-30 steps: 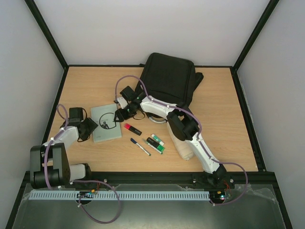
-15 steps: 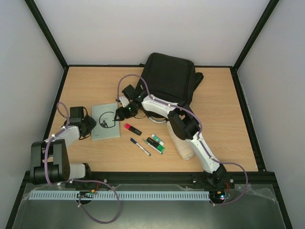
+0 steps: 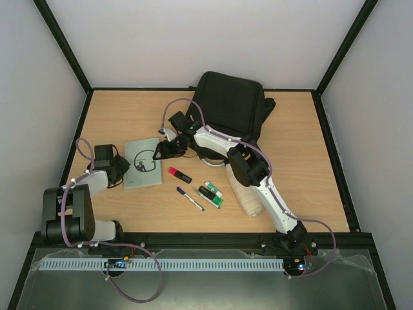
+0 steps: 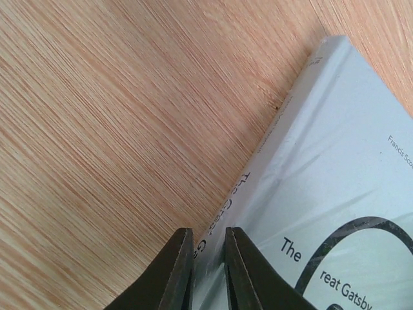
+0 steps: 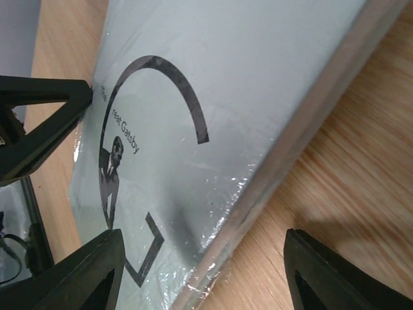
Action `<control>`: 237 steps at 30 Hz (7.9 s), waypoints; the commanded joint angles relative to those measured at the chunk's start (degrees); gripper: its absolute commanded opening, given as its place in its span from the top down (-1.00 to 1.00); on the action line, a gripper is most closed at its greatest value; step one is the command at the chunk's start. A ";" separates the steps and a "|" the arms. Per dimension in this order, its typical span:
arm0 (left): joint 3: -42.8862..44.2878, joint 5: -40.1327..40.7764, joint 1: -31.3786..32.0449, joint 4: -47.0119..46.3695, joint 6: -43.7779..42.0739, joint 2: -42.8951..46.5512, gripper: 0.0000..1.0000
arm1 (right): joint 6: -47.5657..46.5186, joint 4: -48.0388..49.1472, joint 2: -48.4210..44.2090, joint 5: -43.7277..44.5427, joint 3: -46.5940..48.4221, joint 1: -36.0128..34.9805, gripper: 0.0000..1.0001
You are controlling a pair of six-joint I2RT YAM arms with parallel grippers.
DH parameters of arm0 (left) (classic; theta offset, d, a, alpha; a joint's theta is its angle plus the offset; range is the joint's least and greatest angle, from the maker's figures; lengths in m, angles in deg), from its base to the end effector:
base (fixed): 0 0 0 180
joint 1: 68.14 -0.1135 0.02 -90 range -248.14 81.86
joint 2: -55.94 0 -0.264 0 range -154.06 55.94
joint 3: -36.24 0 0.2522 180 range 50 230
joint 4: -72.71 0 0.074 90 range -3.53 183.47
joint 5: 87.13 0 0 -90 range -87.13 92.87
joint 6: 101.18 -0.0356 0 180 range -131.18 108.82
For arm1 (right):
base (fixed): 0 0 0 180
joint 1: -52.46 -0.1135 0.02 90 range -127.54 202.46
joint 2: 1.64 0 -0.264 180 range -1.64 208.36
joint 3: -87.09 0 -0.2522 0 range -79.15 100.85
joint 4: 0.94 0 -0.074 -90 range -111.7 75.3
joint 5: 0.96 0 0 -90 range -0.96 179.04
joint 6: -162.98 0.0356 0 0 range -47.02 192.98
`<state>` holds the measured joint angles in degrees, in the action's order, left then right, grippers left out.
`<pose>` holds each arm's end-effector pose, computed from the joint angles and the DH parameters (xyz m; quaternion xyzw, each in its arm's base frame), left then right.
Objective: Pack the student bag
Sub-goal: Pick up the book from the center of the board, then move the student bag to the center of the board.
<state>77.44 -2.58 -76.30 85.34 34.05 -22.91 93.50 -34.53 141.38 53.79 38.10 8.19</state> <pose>0.2366 0.0305 0.1343 -0.4076 0.8466 -0.1503 0.3075 0.3793 0.3984 0.1462 -0.2935 0.8400 0.4296 0.1539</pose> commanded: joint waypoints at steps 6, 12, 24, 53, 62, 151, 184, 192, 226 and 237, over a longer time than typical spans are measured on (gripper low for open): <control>-4.15 2.75 -0.19 11.42 -0.92 -4.42 0.77 | 7.94 3.76 3.92 -12.01 -1.81 -0.20 -0.39; -4.58 2.73 -0.19 10.91 -0.96 -3.90 0.77 | 20.12 18.19 1.89 -25.78 -6.00 -0.23 -0.30; -7.97 -2.23 -0.18 6.80 -0.03 1.58 0.77 | 16.93 12.58 -1.17 -17.79 -3.12 -0.24 0.27; 1.68 -28.89 11.22 -12.52 -8.43 34.66 -0.70 | -21.89 -7.39 -46.49 -9.24 -29.66 13.08 0.98; 4.06 -36.58 27.90 -17.19 -14.32 30.06 -0.71 | -33.43 -10.66 -67.69 -23.00 -49.20 19.57 0.98; 3.25 -34.50 45.08 -47.27 5.75 23.07 0.95 | -23.43 -1.82 -80.10 -39.34 -66.06 25.11 -0.34; 27.94 -6.71 35.46 2.41 -13.28 1.66 -0.62 | -24.02 -1.57 -81.16 -35.74 -68.91 49.64 0.98; 47.32 -9.27 25.17 6.10 -11.06 -26.80 -0.34 | -24.92 5.31 -91.03 -25.05 -74.59 53.52 0.98; 63.33 -7.06 21.27 3.22 -12.31 -46.23 0.95 | -30.70 4.38 -94.58 -15.16 -75.68 53.50 0.98; 39.83 1.80 12.72 1.73 -9.15 -31.04 0.95 | -30.26 4.34 -95.26 -16.47 -75.83 53.50 0.98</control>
<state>123.10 -8.15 -60.32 85.47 22.91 -58.36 63.99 -34.51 47.85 41.55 -38.20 61.72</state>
